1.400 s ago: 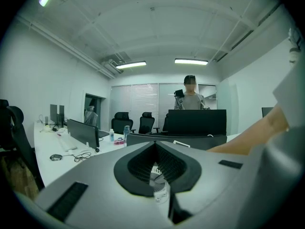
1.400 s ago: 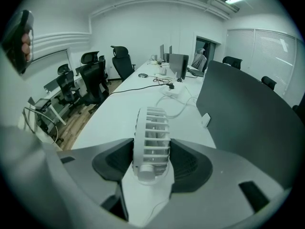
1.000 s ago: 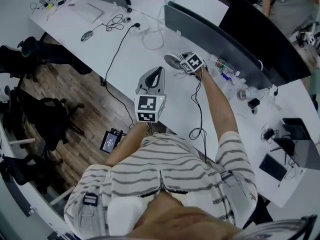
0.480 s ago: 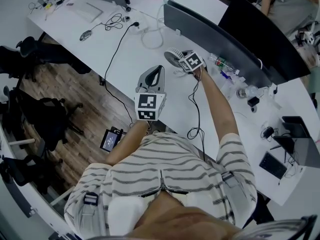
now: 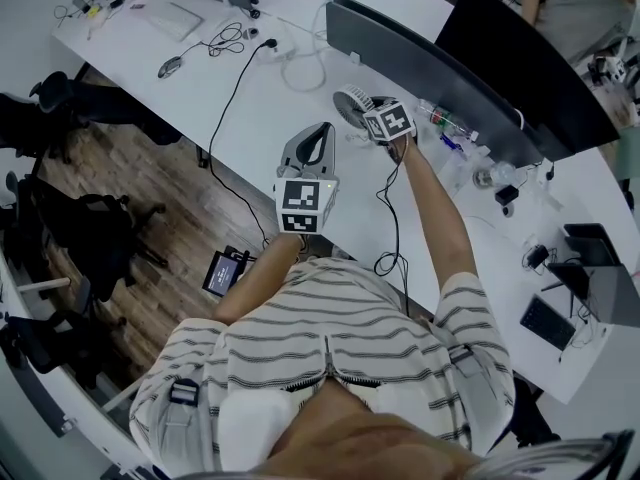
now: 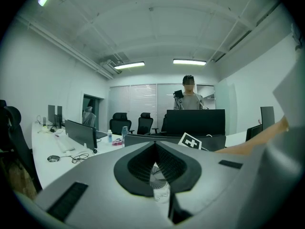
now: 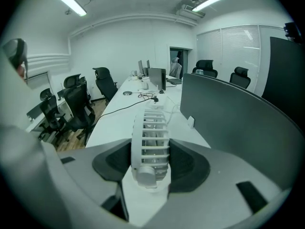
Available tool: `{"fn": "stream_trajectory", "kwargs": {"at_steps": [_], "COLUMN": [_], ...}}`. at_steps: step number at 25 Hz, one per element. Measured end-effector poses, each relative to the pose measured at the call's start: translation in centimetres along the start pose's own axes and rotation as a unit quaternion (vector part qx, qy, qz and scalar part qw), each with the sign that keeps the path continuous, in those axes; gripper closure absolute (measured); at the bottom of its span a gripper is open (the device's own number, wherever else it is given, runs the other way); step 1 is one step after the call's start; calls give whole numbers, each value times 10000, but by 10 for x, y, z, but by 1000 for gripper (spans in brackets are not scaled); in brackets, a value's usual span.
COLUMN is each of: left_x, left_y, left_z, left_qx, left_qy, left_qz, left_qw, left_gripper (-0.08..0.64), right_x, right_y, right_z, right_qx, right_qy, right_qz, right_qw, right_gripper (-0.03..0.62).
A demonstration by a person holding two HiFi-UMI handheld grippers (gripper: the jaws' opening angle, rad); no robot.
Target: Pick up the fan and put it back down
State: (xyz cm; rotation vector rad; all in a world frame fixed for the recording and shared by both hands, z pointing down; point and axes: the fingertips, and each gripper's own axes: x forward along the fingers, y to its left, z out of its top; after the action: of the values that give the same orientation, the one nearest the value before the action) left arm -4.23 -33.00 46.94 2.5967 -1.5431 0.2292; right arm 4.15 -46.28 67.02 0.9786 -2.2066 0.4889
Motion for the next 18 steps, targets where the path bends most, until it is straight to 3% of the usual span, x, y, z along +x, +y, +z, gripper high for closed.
{"fn": "stream_trajectory", "kwargs": {"at_steps": [18], "left_x": [-11], "left_y": [-3], "left_z": [6], "left_qx": [-75], "left_qy": [-138], "left_qz": [8], "left_qw": [9999], "left_gripper": [552], "right_x": [-62], "right_y": [24], "right_z": [32], "right_qx": [513], "right_qy": [-999], "right_qz": [-179], "right_qw": [9935], "right_gripper": [367]}}
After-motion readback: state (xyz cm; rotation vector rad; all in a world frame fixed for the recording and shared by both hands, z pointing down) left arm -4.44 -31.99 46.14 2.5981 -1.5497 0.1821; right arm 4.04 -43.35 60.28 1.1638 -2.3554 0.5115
